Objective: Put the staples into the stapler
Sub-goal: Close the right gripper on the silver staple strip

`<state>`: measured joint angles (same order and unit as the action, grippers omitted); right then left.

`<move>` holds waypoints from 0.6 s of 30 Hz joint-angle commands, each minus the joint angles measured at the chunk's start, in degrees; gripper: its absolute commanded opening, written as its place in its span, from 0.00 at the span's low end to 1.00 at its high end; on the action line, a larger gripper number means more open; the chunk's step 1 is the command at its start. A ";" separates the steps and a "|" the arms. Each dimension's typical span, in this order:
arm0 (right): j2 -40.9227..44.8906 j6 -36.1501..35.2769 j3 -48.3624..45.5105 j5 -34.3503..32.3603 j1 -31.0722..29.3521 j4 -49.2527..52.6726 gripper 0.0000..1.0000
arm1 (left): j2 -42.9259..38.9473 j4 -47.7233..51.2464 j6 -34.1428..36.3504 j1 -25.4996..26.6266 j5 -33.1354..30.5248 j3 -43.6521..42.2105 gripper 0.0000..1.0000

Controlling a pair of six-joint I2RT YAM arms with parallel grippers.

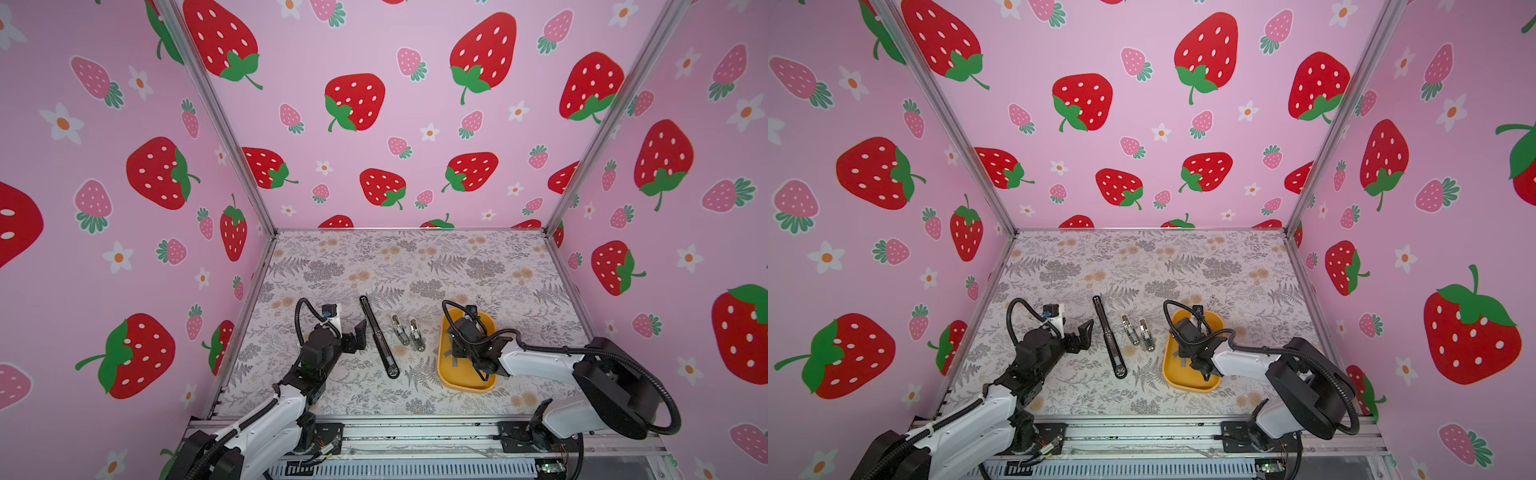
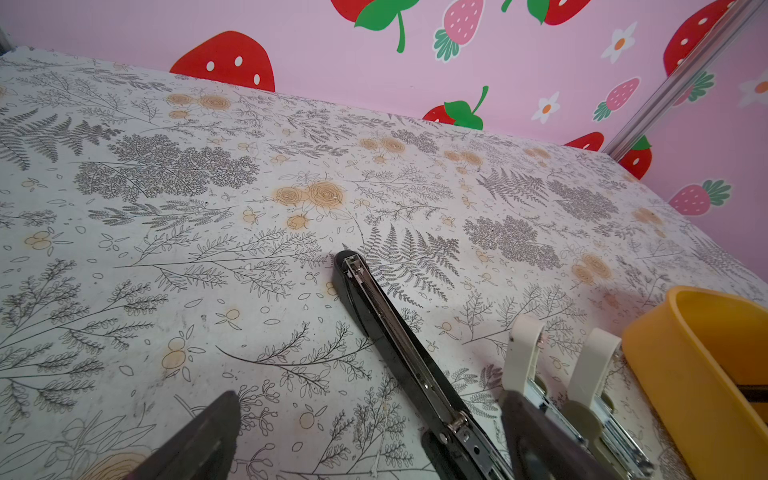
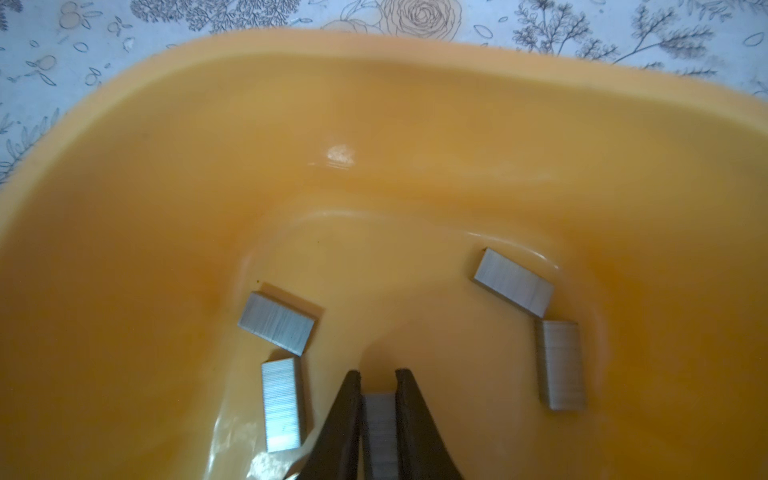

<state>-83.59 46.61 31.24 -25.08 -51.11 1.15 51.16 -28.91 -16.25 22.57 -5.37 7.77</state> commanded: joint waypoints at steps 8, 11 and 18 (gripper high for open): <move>-3.68 0.83 0.45 -0.14 -0.22 4.41 0.20 | 0.17 -0.54 0.39 0.24 -0.35 1.69 0.99; -4.55 0.93 0.52 -0.07 -0.30 4.21 0.20 | 0.15 -0.54 0.34 0.20 -0.30 1.71 0.99; -4.59 0.95 0.55 -0.06 -0.44 3.95 0.13 | 0.07 -0.43 0.35 0.28 -0.34 1.69 0.99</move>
<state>-86.41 46.72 32.82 -26.65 -51.27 0.19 51.16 -28.88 -16.25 22.57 -5.37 7.77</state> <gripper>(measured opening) 0.139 0.988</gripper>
